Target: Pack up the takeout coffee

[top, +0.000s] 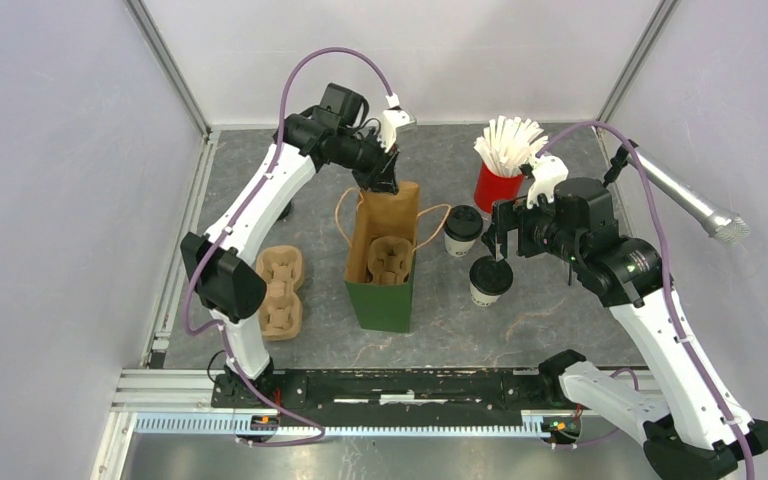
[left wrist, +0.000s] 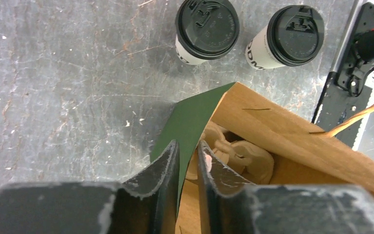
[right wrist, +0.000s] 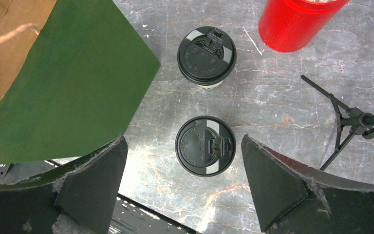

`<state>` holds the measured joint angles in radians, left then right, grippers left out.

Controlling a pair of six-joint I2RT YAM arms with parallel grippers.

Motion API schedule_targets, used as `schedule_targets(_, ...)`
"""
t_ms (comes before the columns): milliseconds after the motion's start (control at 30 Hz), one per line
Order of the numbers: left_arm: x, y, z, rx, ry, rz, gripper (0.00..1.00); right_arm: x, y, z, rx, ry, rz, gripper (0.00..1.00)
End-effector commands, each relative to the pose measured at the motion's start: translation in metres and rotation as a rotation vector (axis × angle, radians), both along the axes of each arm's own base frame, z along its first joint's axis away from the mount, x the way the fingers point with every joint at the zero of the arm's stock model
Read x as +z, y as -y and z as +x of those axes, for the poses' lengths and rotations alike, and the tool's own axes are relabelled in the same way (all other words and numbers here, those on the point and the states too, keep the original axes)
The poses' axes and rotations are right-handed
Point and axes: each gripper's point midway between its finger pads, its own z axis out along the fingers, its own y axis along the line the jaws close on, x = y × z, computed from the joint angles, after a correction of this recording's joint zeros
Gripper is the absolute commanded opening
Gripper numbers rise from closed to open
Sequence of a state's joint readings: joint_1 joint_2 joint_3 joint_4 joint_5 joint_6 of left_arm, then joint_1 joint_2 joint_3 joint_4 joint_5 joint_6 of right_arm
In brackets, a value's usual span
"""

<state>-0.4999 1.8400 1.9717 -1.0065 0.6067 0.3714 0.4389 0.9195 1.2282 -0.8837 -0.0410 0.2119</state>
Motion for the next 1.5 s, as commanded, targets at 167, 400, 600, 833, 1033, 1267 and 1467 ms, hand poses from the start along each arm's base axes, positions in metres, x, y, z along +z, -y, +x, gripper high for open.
schedule_targets(167, 0.035, -0.002, 0.001, -0.001, 0.104, -0.015, 0.02, 0.021, 0.004, -0.001, -0.016, 0.059, 0.016, 0.95)
schedule_targets(400, 0.029, -0.041, -0.011, 0.236, 0.046, 0.096, 0.02, 0.018, 0.001, 0.003, -0.02, 0.058, 0.028, 0.94)
schedule_targets(600, 0.03, -0.057, -0.024, 0.493, -0.061, 0.028, 0.02, 0.005, -0.001, 0.008, -0.055, 0.025, 0.046, 0.94)
schedule_targets(833, 0.028, -0.061, -0.031, 0.693, -0.139, -0.12, 0.02, -0.015, 0.008, 0.011, -0.126, -0.018, 0.022, 0.95)
schedule_targets(1033, 0.034, -0.058, -0.032, 0.784, -0.181, -0.306, 0.02, -0.027, 0.021, 0.016, -0.168, 0.004, -0.043, 0.97)
schedule_targets(1267, 0.034, -0.062, -0.031, 0.866, -0.239, -0.375, 0.02, -0.047, 0.011, 0.025, -0.147, -0.071, -0.069, 0.96)
schedule_targets(1467, 0.033, -0.071, -0.028, 0.898, -0.233, -0.318, 0.02, -0.059, 0.01, 0.031, -0.134, -0.096, -0.104, 0.96)
